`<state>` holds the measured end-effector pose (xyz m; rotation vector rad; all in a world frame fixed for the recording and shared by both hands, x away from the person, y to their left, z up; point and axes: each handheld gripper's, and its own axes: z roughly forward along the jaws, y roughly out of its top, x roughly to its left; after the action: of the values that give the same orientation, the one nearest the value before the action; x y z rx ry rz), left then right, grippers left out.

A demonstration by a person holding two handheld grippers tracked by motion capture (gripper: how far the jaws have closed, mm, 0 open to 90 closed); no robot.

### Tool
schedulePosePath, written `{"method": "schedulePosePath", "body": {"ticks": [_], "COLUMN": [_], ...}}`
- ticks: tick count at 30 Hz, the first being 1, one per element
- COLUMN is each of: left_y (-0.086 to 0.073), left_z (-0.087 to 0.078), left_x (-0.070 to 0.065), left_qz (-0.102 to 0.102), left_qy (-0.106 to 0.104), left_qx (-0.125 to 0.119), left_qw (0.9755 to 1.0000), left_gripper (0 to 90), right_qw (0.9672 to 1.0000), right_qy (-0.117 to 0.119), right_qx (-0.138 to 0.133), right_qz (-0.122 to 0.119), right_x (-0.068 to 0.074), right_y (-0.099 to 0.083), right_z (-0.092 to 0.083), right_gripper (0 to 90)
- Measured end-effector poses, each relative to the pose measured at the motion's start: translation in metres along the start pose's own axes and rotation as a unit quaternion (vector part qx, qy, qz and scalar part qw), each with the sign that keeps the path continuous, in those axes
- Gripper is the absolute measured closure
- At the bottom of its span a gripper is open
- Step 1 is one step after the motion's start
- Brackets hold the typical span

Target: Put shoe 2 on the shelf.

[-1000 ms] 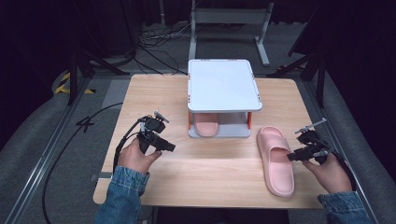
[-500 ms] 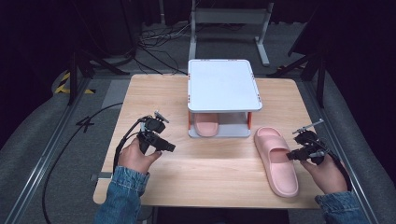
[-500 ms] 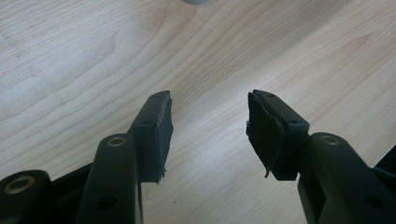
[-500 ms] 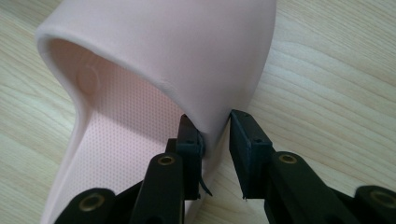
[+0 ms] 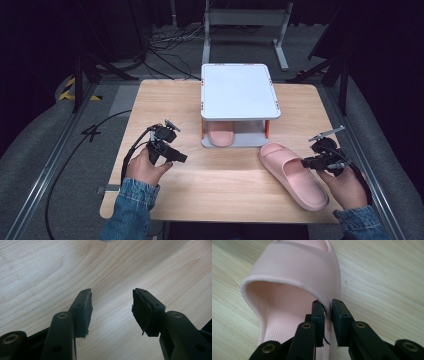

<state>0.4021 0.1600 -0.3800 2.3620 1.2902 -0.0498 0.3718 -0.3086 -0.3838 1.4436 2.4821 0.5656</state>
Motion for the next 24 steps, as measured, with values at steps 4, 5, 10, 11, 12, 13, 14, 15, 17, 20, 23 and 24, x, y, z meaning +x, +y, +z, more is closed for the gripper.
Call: {"method": "schedulePosePath", "body": {"ticks": [4, 5, 10, 11, 12, 13, 14, 15, 17, 20, 23, 24], "left_y": [-0.005, -0.007, -0.018, -0.021, -0.023, -0.025, -0.027, -0.030, -0.033, -0.041, -0.044, -0.045], "left_z": [-0.003, -0.004, -0.010, -0.011, -0.012, -0.012, -0.013, -0.015, -0.016, -0.020, -0.022, -0.022], "left_x": [0.001, 0.002, 0.007, 0.008, 0.009, 0.009, 0.010, 0.011, 0.012, 0.013, 0.014, 0.014], "left_qz": [-0.005, -0.006, -0.021, -0.023, -0.025, -0.027, -0.030, -0.033, -0.036, -0.043, -0.047, -0.048], "left_qy": [0.002, 0.002, 0.008, 0.010, 0.008, 0.011, 0.011, 0.014, 0.015, 0.019, 0.021, 0.022], "left_qx": [-0.002, -0.003, -0.009, -0.009, -0.009, -0.008, -0.009, -0.010, -0.012, -0.015, -0.016, -0.018], "left_qw": [1.0000, 1.0000, 0.9997, 0.9996, 0.9996, 0.9995, 0.9994, 0.9993, 0.9992, 0.9988, 0.9985, 0.9985], "left_gripper": [49.9, 49.9, 49.9, 49.9, 49.9, 50.0, 49.9, 49.9, 50.0, 50.1, 50.3, 50.3], "right_qw": [0.9999, 0.9999, 0.9994, 0.9993, 0.9991, 0.9989, 0.9987, 0.9984, 0.9980, 0.9966, 0.9964, 0.9961], "right_qy": [0.007, 0.008, 0.011, 0.012, 0.012, 0.013, 0.015, 0.019, 0.024, 0.039, 0.041, 0.038], "right_qx": [-0.010, -0.011, -0.020, -0.020, -0.026, -0.032, -0.034, -0.038, -0.042, -0.054, -0.057, -0.061], "right_qz": [-0.005, -0.007, -0.026, -0.028, -0.031, -0.032, -0.035, -0.038, -0.040, -0.048, -0.048, -0.050], "right_x": [0.004, 0.006, 0.019, 0.021, 0.023, 0.025, 0.026, 0.028, 0.029, 0.036, 0.039, 0.040], "right_y": [0.003, 0.005, 0.015, 0.017, 0.021, 0.024, 0.027, 0.030, 0.034, 0.050, 0.057, 0.060], "right_z": [-0.008, -0.010, -0.015, -0.016, -0.016, -0.016, -0.016, -0.016, -0.015, -0.010, -0.008, -0.006], "right_gripper": [81.6, 81.9, 82.0, 82.0, 82.1, 82.1, 82.3, 82.4, 82.7, 83.8, 84.1, 84.2]}}
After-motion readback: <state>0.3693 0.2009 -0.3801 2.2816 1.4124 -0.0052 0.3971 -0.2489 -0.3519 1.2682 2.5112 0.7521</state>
